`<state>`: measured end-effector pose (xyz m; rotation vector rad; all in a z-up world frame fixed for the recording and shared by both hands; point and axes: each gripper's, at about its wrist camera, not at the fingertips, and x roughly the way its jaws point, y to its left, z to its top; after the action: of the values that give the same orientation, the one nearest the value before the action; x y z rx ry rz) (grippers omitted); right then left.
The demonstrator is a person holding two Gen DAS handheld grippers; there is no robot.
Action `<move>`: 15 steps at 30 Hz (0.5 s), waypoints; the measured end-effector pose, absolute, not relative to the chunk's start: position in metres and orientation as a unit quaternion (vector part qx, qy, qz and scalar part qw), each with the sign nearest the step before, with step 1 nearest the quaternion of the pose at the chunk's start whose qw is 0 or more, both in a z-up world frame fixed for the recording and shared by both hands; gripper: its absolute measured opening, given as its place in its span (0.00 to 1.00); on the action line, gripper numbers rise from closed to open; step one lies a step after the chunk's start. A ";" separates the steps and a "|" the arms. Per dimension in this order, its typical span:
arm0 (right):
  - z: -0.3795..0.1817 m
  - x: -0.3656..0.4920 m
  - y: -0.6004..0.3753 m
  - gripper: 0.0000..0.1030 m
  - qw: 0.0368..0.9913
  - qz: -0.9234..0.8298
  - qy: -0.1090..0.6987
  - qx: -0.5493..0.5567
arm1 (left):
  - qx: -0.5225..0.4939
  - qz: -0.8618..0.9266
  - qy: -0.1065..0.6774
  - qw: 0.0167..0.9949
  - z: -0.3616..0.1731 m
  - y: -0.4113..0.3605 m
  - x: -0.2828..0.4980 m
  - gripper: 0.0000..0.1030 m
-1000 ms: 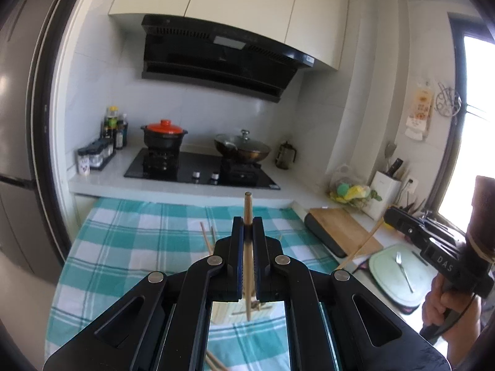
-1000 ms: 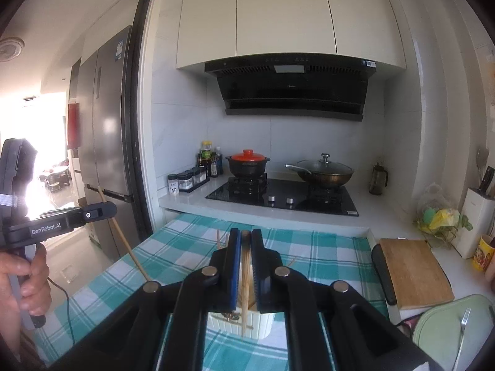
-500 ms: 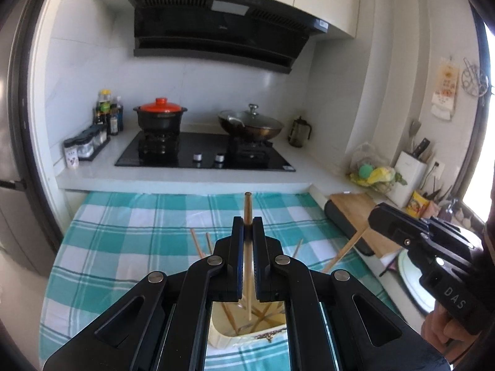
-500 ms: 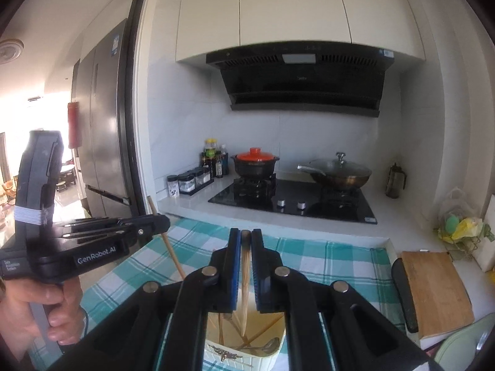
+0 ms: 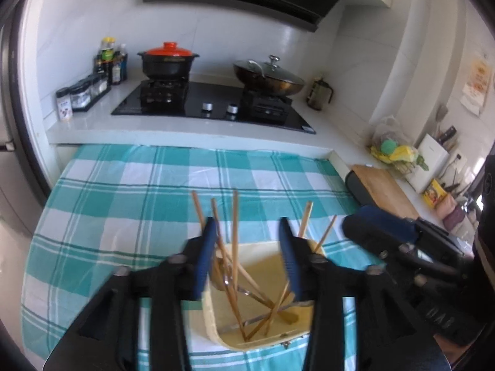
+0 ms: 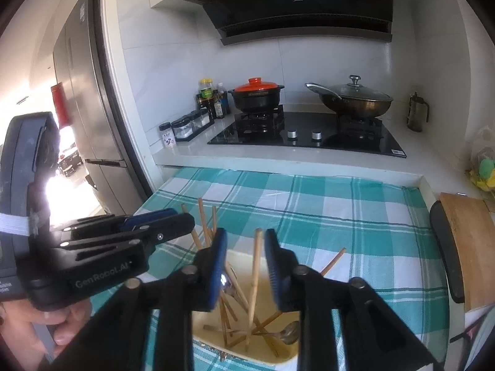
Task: Organize utensils
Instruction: 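Open both tools to drop the chopsticks into the caddy and withdraw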
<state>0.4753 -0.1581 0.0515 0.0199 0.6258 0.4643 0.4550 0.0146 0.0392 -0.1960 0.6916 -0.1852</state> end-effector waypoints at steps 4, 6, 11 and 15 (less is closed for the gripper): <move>0.070 0.459 -0.170 0.40 0.933 0.219 0.286 0.012 | -0.075 -0.078 0.325 0.940 0.051 0.028 0.431 0.69; 0.076 0.442 -0.174 0.47 0.937 0.212 0.278 -0.007 | -0.058 -0.075 0.331 0.939 0.051 0.034 0.415 0.77; 0.071 0.390 -0.178 0.52 0.932 0.212 0.286 -0.067 | -0.002 -0.083 0.366 0.927 0.026 0.040 0.356 0.81; 0.044 0.334 -0.182 0.52 0.924 0.211 0.297 -0.118 | 0.026 -0.085 0.391 0.916 -0.006 0.040 0.302 0.81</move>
<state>0.3341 -0.1825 0.0444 -0.2420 0.6092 0.4340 0.3022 0.0399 -0.0059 0.0541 0.8040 -0.1756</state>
